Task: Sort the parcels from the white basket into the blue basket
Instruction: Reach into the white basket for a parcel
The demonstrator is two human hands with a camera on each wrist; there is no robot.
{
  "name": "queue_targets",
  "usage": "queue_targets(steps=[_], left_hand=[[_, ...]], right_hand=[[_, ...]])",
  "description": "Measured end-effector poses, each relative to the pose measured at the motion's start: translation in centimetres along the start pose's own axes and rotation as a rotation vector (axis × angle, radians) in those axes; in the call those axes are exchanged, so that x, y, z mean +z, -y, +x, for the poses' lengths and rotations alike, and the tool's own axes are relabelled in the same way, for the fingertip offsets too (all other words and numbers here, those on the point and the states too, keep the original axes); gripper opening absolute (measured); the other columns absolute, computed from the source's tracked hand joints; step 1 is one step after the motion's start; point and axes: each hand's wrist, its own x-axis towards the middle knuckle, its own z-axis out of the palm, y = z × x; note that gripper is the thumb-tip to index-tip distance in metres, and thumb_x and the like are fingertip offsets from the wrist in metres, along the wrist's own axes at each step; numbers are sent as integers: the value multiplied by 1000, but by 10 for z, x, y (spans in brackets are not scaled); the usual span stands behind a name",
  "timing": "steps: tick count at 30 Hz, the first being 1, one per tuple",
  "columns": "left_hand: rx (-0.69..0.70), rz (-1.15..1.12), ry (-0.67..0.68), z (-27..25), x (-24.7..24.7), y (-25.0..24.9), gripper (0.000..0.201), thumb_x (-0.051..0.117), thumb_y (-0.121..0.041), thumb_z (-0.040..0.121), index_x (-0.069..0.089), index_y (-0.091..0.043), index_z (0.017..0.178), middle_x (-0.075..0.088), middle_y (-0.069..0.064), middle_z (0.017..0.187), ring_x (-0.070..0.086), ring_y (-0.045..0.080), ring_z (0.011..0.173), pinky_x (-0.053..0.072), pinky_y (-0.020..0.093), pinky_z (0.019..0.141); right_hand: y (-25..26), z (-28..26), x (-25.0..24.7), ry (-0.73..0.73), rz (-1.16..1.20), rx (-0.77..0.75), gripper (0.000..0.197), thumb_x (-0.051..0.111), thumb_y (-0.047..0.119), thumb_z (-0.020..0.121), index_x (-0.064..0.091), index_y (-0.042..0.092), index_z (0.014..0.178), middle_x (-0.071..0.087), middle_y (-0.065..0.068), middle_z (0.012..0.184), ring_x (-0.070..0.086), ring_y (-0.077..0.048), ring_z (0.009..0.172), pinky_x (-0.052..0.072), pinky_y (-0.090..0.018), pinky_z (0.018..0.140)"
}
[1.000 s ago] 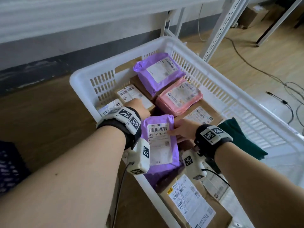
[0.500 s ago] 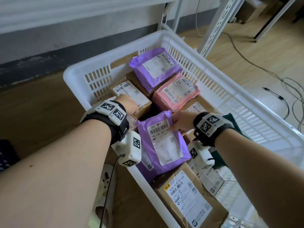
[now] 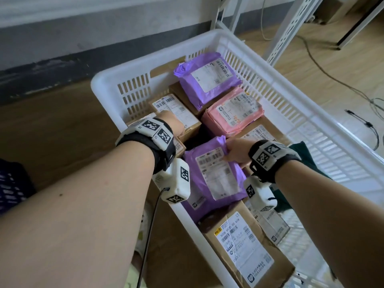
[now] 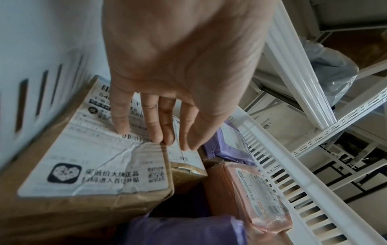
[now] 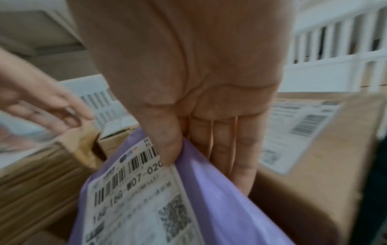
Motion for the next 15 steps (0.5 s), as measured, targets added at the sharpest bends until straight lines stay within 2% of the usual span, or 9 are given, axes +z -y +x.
queue_targets(steps=[2, 4, 5, 6, 7, 9, 10, 13, 15], left_hand=[[7, 12, 6, 1, 0, 1, 30, 62, -16, 85, 65, -8, 114, 65, 9, 117, 61, 24, 108, 50, 32, 87], [4, 11, 15, 1, -2, 1, 31, 63, -17, 85, 65, -8, 114, 66, 9, 113, 61, 25, 100, 49, 29, 68], [-2, 9, 22, 1, -3, 2, 31, 63, -18, 85, 64, -7, 114, 65, 9, 110, 59, 24, 94, 46, 27, 61], [-3, 8, 24, 1, -3, 2, 31, 63, -18, 86, 64, -7, 115, 65, 9, 108, 57, 24, 90, 44, 26, 59], [-1, 9, 24, 1, -3, 2, 32, 62, -17, 86, 63, -8, 116, 64, 9, 107, 56, 23, 89, 44, 26, 59], [1, 6, 21, 2, -3, 3, 32, 61, -16, 87, 63, -8, 117, 62, 7, 104, 54, 22, 88, 40, 24, 56], [1, 3, 20, 2, -3, 3, 32, 61, -16, 87, 63, -8, 117, 60, 6, 101, 54, 22, 88, 39, 23, 54], [-3, -17, 28, 2, -2, 3, 31, 60, -14, 87, 63, -7, 117, 62, 6, 102, 57, 23, 89, 39, 23, 52], [-7, -31, 32, 3, -1, 4, 31, 60, -14, 86, 63, -7, 116, 62, 6, 100, 56, 23, 86, 40, 25, 51]], right_hand=[[19, 6, 2, 72, -94, -36, 33, 48, 23, 94, 59, 1, 116, 64, -10, 104, 62, -28, 90, 48, -22, 82], [35, 16, 6, 112, -117, -55, 29, 48, 24, 96, 58, 3, 113, 54, -3, 79, 51, -17, 60, 44, -6, 51], [42, 20, 7, 110, -116, -70, 32, 47, 23, 97, 58, 1, 117, 48, -2, 73, 45, -13, 56, 40, -5, 43], [47, 25, 10, 117, -133, -71, 36, 47, 23, 97, 57, -2, 121, 49, -3, 73, 46, -13, 58, 40, -5, 43], [52, 31, 14, 118, -142, -72, 39, 47, 25, 97, 56, -3, 123, 57, -7, 81, 53, -18, 68, 43, -7, 50], [55, 44, 32, 115, -159, -59, 39, 51, 29, 95, 59, -1, 120, 65, -12, 108, 60, -26, 93, 48, -22, 80], [55, 50, 45, 112, -138, -40, 40, 54, 32, 93, 61, 1, 117, 65, -11, 110, 61, -26, 95, 48, -26, 85], [48, 71, 80, 95, -48, 47, 42, 60, 41, 78, 67, 9, 106, 63, -2, 80, 65, -28, 85, 53, -37, 84], [46, 71, 79, 44, 34, 107, 37, 62, 41, 77, 65, 9, 94, 59, 0, 73, 63, -26, 77, 52, -32, 79]])
